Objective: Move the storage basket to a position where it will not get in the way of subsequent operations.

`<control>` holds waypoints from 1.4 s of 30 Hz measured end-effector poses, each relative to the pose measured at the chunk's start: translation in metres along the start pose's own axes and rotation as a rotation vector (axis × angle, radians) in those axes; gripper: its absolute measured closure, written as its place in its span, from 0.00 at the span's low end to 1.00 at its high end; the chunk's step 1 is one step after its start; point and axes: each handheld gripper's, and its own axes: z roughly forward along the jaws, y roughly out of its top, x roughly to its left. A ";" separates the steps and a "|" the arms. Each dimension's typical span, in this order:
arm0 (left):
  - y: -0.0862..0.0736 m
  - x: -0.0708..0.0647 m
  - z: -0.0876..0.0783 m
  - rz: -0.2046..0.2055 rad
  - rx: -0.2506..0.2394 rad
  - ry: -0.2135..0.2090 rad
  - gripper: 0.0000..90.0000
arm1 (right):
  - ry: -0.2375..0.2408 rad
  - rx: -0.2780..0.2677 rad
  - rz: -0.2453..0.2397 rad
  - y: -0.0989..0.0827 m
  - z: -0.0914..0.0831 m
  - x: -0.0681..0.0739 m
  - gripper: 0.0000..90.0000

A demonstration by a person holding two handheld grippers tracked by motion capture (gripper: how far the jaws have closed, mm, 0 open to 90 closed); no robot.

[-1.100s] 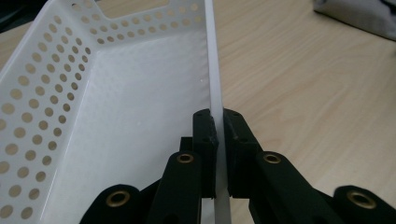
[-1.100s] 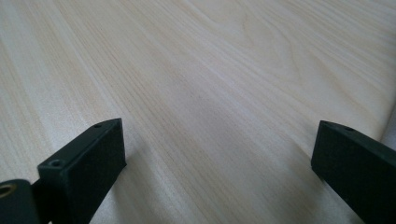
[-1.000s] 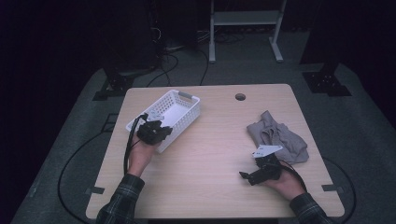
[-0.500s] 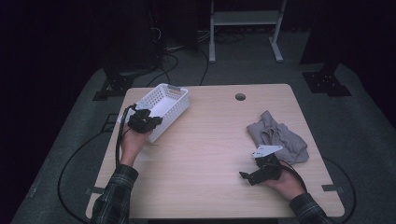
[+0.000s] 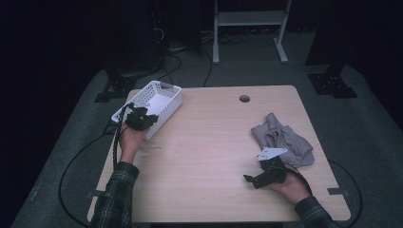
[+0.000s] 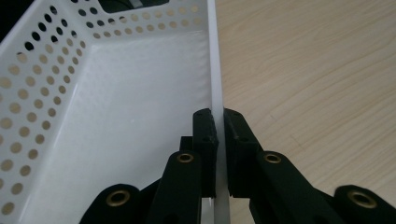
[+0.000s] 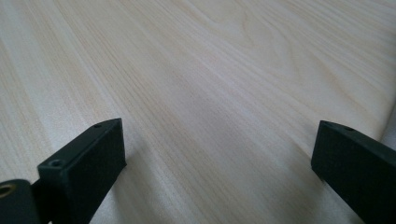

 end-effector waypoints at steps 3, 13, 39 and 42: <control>-0.004 0.001 0.003 -0.019 -0.004 -0.012 0.93 | 0.000 0.000 -0.001 0.000 0.000 0.000 0.03; -0.007 0.002 -0.001 -0.041 -0.020 -0.022 0.86 | -0.001 -0.001 -0.001 0.000 0.000 0.000 0.03; -0.008 -0.041 -0.045 -0.013 -0.044 -0.113 0.13 | -0.021 0.000 0.020 -0.001 -0.001 0.001 0.03; -0.013 -0.050 -0.047 0.002 -0.031 -0.130 0.09 | -0.024 0.000 0.024 -0.001 -0.001 0.001 0.03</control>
